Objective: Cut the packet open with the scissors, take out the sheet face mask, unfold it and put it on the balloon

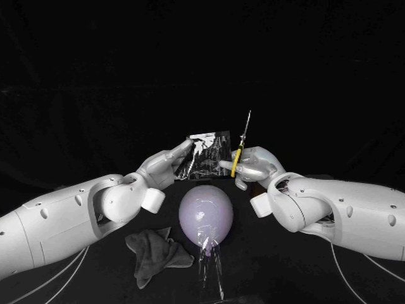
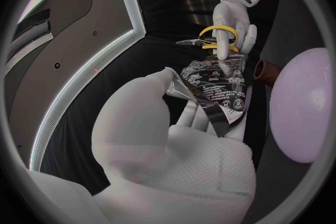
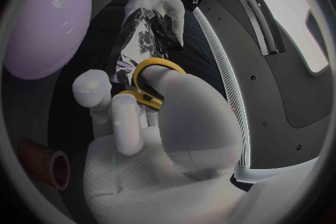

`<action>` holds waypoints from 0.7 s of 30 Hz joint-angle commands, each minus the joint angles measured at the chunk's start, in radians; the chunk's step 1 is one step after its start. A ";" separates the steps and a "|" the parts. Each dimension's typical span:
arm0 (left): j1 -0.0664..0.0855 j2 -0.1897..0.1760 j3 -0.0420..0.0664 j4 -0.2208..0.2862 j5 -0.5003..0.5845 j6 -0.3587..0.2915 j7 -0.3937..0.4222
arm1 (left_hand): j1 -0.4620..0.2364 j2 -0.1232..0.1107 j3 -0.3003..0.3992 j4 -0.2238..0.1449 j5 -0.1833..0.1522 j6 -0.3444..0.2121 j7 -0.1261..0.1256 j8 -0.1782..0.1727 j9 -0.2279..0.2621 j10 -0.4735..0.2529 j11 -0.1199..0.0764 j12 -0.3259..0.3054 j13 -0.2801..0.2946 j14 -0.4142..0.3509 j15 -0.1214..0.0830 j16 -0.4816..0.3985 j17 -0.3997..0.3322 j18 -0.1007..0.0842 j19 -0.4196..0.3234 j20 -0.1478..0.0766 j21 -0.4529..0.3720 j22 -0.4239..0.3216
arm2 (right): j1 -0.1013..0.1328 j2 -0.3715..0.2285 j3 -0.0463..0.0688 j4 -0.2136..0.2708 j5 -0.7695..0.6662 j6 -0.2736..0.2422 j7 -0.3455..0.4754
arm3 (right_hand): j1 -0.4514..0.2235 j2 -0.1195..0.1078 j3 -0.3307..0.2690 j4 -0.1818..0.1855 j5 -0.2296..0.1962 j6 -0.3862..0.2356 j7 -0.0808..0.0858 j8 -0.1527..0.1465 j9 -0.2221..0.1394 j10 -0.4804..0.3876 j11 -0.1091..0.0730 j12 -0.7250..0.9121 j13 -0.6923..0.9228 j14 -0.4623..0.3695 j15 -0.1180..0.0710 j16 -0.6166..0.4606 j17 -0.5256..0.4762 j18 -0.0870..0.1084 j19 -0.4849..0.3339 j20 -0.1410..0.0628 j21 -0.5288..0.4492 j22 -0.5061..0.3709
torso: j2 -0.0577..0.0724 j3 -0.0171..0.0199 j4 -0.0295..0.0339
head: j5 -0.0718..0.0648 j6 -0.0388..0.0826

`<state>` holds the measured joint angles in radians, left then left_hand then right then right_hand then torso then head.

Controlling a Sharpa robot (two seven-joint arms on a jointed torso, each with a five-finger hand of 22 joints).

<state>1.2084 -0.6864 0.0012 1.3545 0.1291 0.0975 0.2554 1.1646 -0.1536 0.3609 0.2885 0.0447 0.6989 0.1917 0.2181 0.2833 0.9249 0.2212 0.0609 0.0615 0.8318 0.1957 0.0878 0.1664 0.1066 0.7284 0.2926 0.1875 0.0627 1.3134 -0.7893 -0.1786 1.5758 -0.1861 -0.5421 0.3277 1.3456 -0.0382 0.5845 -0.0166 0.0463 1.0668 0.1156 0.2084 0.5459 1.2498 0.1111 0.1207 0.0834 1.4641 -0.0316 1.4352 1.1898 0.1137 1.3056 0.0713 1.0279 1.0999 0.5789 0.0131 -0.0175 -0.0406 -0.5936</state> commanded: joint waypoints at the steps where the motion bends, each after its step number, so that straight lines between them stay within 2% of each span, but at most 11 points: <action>1: 0.002 -0.001 0.001 0.000 -0.003 0.013 0.004 | -0.036 0.005 -0.022 0.000 0.005 -0.040 0.079 -0.018 -0.014 -0.017 0.005 0.003 0.000 -0.016 0.005 -0.009 -0.003 -0.017 -0.028 0.000 -0.014 -0.002 | 0.000 -0.006 0.001 0.005 -0.005 -0.051 0.005 | -0.012 -0.003 0.018 -0.009 0.002 0.003 -0.009 0.007 0.023 0.172 -0.080 -0.005 0.003 0.038 -0.009 -0.005 -0.005 0.006 0.004 -0.005 0.003 0.001 | 0.000 0.0003 0.0000 | 0.001 0.000; 3: 0.002 -0.002 0.001 -0.002 -0.020 0.014 0.004 | -0.081 0.019 -0.053 0.004 0.004 -0.081 0.089 -0.034 -0.029 -0.037 0.013 0.000 0.001 -0.050 0.011 -0.019 -0.010 -0.032 -0.078 0.000 -0.033 -0.004 | 0.000 -0.011 0.001 0.006 -0.005 -0.058 0.005 | -0.014 -0.004 0.021 -0.011 0.002 0.002 -0.009 0.008 0.026 0.174 -0.081 -0.005 0.004 0.037 -0.010 -0.006 -0.007 0.006 0.005 -0.006 0.005 0.002 | 0.001 -0.0002 0.0006 | -0.004 0.003; 4: 0.002 -0.002 0.001 -0.003 -0.031 0.015 0.003 | -0.083 0.021 -0.059 0.005 0.003 -0.084 0.090 -0.036 -0.030 -0.039 0.013 0.001 0.001 -0.053 0.012 -0.019 -0.011 -0.035 -0.083 0.000 -0.035 -0.004 | 0.000 -0.013 0.001 0.006 -0.005 -0.061 0.005 | -0.014 -0.004 0.022 -0.011 0.002 0.002 -0.009 0.008 0.027 0.175 -0.081 -0.005 0.004 0.037 -0.010 -0.006 -0.007 0.005 0.005 -0.006 0.005 0.003 | 0.001 -0.0004 0.0006 | -0.005 0.006; 7: 0.002 -0.002 0.001 -0.007 -0.061 0.014 -0.002 | -0.083 0.020 -0.075 0.004 0.003 -0.088 0.091 -0.038 -0.032 -0.044 0.015 0.002 0.002 -0.065 0.013 -0.021 -0.013 -0.038 -0.087 0.000 -0.037 -0.003 | 0.000 -0.016 0.001 0.006 -0.006 -0.066 0.005 | -0.015 -0.004 0.023 -0.012 0.002 0.002 -0.010 0.009 0.028 0.176 -0.081 -0.005 0.004 0.037 -0.010 -0.007 -0.010 0.006 0.004 -0.006 0.004 0.002 | 0.000 -0.0003 -0.0006 | -0.004 0.005; 9: 0.002 -0.002 0.001 -0.008 -0.085 0.015 -0.004 | -0.051 0.012 -0.167 0.009 0.003 -0.112 0.095 -0.048 -0.042 -0.062 0.020 0.002 0.002 -0.101 0.019 -0.025 -0.020 -0.042 -0.099 0.000 -0.044 -0.002 | 0.000 -0.016 0.001 0.005 -0.008 -0.069 0.004 | -0.016 -0.004 0.026 -0.013 0.002 0.002 -0.010 0.010 0.030 0.177 -0.082 -0.006 0.005 0.037 -0.011 -0.008 -0.011 0.006 0.004 -0.007 0.003 0.002 | 0.000 0.0002 -0.0014 | -0.003 0.006; 10: 0.002 -0.001 0.001 -0.009 -0.091 0.015 -0.004 | -0.024 0.023 -0.233 0.012 0.003 -0.114 0.097 -0.050 -0.043 -0.067 0.020 0.003 0.003 -0.106 0.020 -0.024 -0.021 -0.042 -0.099 0.000 -0.045 -0.002 | 0.000 -0.016 0.001 0.005 -0.009 -0.069 0.004 | -0.016 -0.004 0.026 -0.013 0.002 0.002 -0.010 0.010 0.030 0.177 -0.082 -0.006 0.005 0.037 -0.011 -0.008 -0.011 0.006 0.004 -0.007 0.003 0.002 | 0.000 0.0002 -0.0009 | -0.002 0.007; 13: 0.003 -0.001 0.001 -0.010 -0.104 0.015 -0.002 | 0.017 0.058 -0.350 0.005 0.003 -0.117 0.097 -0.052 -0.046 -0.071 0.021 0.005 0.003 -0.112 0.020 -0.022 -0.022 -0.042 -0.099 0.000 -0.049 -0.002 | 0.000 -0.013 0.002 0.004 -0.014 -0.069 0.002 | -0.017 -0.004 0.028 -0.014 0.002 0.001 -0.010 0.011 0.032 0.178 -0.082 -0.007 0.006 0.036 -0.011 -0.009 -0.014 0.006 0.003 -0.007 0.002 0.001 | 0.001 0.0008 -0.0002 | 0.000 0.009; 15: 0.003 0.000 0.001 -0.010 -0.113 0.014 0.000 | 0.060 0.031 -0.397 0.008 0.004 -0.118 0.096 -0.053 -0.047 -0.072 0.021 0.005 0.003 -0.112 0.021 -0.021 -0.022 -0.042 -0.097 0.000 -0.049 -0.001 | 0.000 -0.011 0.002 0.003 -0.017 -0.067 0.000 | -0.018 -0.004 0.030 -0.015 0.003 0.000 -0.010 0.011 0.033 0.178 -0.082 -0.008 0.006 0.036 -0.011 -0.009 -0.014 0.007 0.002 -0.007 0.000 0.000 | 0.000 0.0005 0.0000 | 0.002 0.008; 18: 0.003 0.001 0.001 -0.010 -0.128 0.014 0.004 | 0.085 0.012 -0.424 0.010 0.004 -0.119 0.096 -0.053 -0.047 -0.072 0.021 0.005 0.003 -0.115 0.021 -0.021 -0.022 -0.043 -0.097 0.000 -0.051 -0.002 | 0.000 -0.007 0.002 0.002 -0.019 -0.066 -0.002 | -0.018 -0.005 0.032 -0.016 0.003 0.000 -0.010 0.012 0.034 0.178 -0.082 -0.008 0.007 0.036 -0.011 -0.009 -0.015 0.007 0.002 -0.007 0.000 0.000 | 0.000 0.0002 -0.0004 | 0.000 0.008; 21: 0.002 0.003 0.001 -0.008 -0.161 0.012 0.012 | 0.155 0.014 -0.429 0.006 0.005 -0.115 0.094 -0.051 -0.046 -0.073 0.020 0.004 0.003 -0.119 0.021 -0.022 -0.022 -0.043 -0.101 0.000 -0.055 -0.002 | 0.000 -0.003 0.002 0.000 -0.021 -0.065 -0.004 | -0.019 -0.005 0.033 -0.017 0.003 -0.001 -0.010 0.012 0.035 0.178 -0.082 -0.009 0.007 0.036 -0.011 -0.010 -0.016 0.006 0.002 -0.008 0.000 0.000 | 0.000 -0.0004 -0.0005 | -0.002 0.007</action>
<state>1.2088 -0.6870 0.0006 1.3428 0.0264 0.0984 0.2502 1.3089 -0.1412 -0.0648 0.2981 0.0447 0.5838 0.1717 0.1698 0.2370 0.8572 0.2428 0.0609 0.0634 0.7143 0.2165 0.0645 0.1442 0.0756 0.6281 0.2927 0.1363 0.0597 1.3125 -0.7950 -0.1782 1.5758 -0.1902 -0.6076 0.3211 1.3323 -0.0489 0.6060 -0.0279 0.0437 1.0673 0.1108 0.2172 0.5465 1.2543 0.1092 0.1132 0.0886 1.4666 -0.0358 1.4311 1.1752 0.1066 1.3089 0.0680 1.0278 1.1002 0.5791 0.0133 -0.0178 -0.0406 -0.5860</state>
